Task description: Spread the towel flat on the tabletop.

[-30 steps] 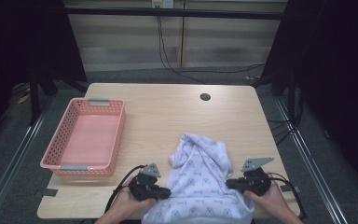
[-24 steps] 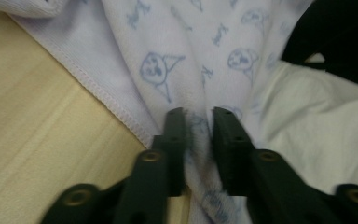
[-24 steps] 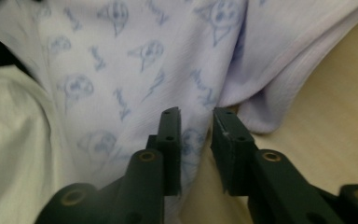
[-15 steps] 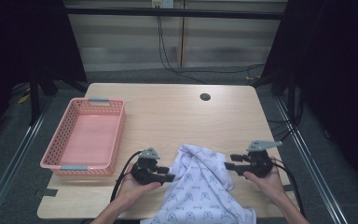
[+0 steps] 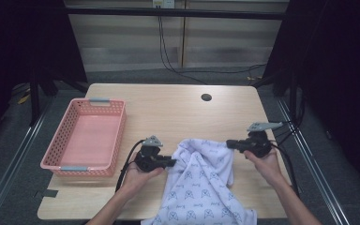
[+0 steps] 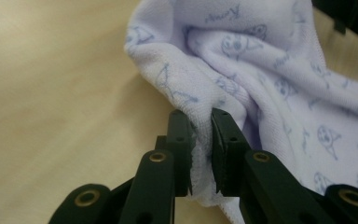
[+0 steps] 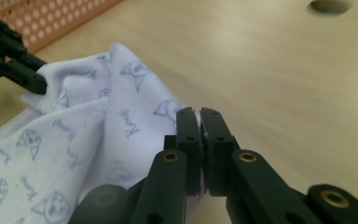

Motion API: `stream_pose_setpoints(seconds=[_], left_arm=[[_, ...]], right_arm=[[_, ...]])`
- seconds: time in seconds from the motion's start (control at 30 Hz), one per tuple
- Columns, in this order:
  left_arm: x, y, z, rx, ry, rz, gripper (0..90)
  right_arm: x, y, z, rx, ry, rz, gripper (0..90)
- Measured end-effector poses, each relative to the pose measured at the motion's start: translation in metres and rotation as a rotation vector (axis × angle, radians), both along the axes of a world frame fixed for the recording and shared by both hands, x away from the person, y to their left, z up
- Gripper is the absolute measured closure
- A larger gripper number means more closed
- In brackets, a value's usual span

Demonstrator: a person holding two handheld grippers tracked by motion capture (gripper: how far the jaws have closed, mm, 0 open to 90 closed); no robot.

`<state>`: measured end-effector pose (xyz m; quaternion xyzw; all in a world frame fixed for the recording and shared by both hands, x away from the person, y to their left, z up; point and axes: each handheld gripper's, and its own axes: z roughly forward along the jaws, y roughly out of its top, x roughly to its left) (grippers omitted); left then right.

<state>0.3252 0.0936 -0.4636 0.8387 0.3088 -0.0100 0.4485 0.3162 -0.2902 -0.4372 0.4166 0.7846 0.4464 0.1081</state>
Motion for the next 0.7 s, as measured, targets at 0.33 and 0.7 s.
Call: stream_pose_setpoints(seconds=[0.33, 0.7], left_arm=[[0.025, 0.018, 0.069, -0.096, -0.134, 0.109, 79.3], [-0.052, 0.036, 0.043, 0.002, -0.144, -0.053, 78.0]], right_arm=[[0.014, -0.045, 0.071, 0.03, -0.184, -0.163, 87.6], [-0.072, -0.022, 0.048, 0.049, -0.176, 0.01, 87.5]])
